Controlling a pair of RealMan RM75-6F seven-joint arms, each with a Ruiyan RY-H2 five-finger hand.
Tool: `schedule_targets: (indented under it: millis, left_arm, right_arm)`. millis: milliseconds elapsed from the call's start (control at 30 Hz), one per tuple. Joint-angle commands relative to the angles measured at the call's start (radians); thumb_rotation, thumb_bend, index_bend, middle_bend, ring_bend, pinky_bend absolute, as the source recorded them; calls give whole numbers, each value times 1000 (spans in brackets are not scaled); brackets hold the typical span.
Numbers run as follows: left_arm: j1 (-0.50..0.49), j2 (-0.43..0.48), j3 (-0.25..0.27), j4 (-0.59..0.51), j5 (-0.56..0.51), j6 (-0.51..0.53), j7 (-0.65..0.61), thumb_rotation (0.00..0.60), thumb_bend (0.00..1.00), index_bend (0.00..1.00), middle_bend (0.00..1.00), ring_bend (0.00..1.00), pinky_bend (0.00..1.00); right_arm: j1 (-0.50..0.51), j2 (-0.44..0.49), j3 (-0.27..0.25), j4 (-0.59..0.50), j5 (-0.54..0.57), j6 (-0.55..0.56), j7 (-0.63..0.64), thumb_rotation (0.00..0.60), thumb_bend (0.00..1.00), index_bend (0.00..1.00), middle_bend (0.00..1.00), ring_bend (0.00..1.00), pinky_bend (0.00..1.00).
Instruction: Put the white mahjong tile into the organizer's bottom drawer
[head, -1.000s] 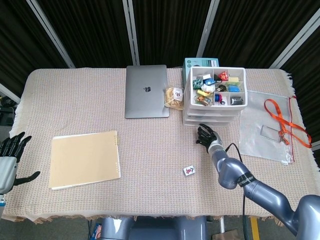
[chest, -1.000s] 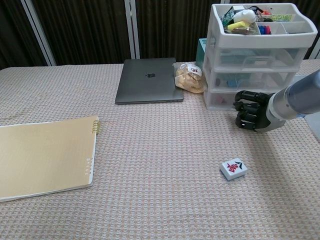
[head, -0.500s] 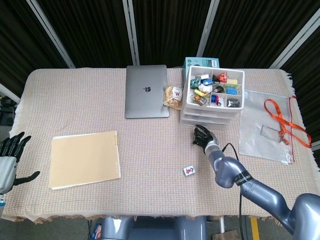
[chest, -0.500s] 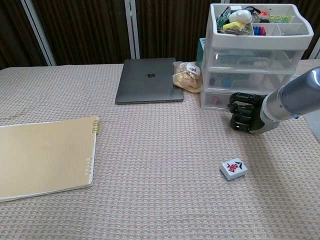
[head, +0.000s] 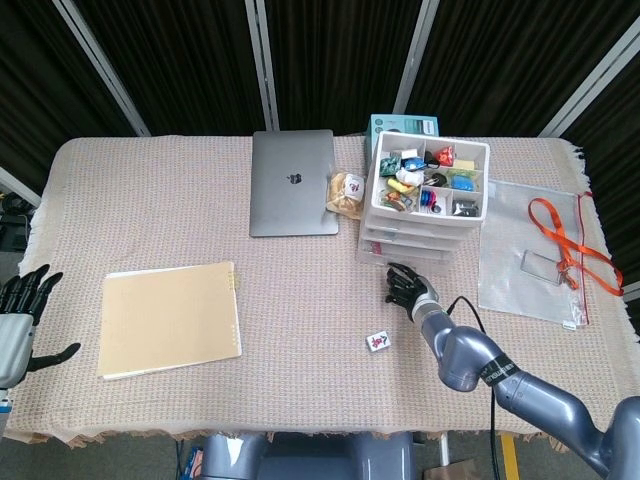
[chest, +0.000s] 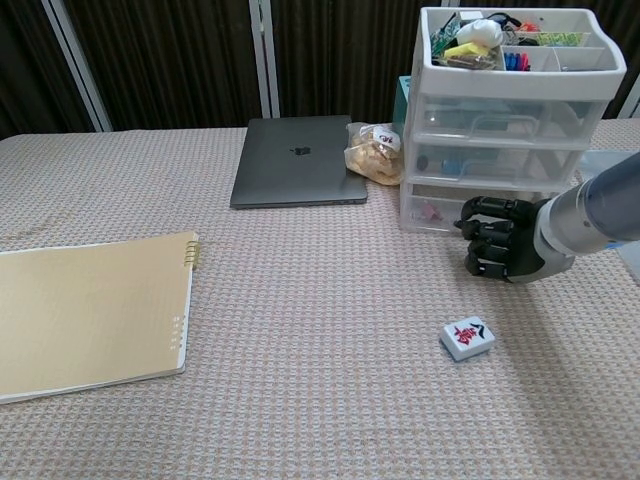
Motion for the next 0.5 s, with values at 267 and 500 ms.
schedule_targets:
  millis: [267,500]
  left_arm:
    - [3,-3,-2,1,-1,7,9,600,157,89,0,0,0]
    - [2,-6,-3,3,1,9,11,600,154,89,0,0,0]
  right_arm:
    - [-47,52,-37,-144,-35,42,-18,600,478,220,822,858,736]
    - [-83,105,-52,-264,-77,58,-23,600,439,136,822,849,736]
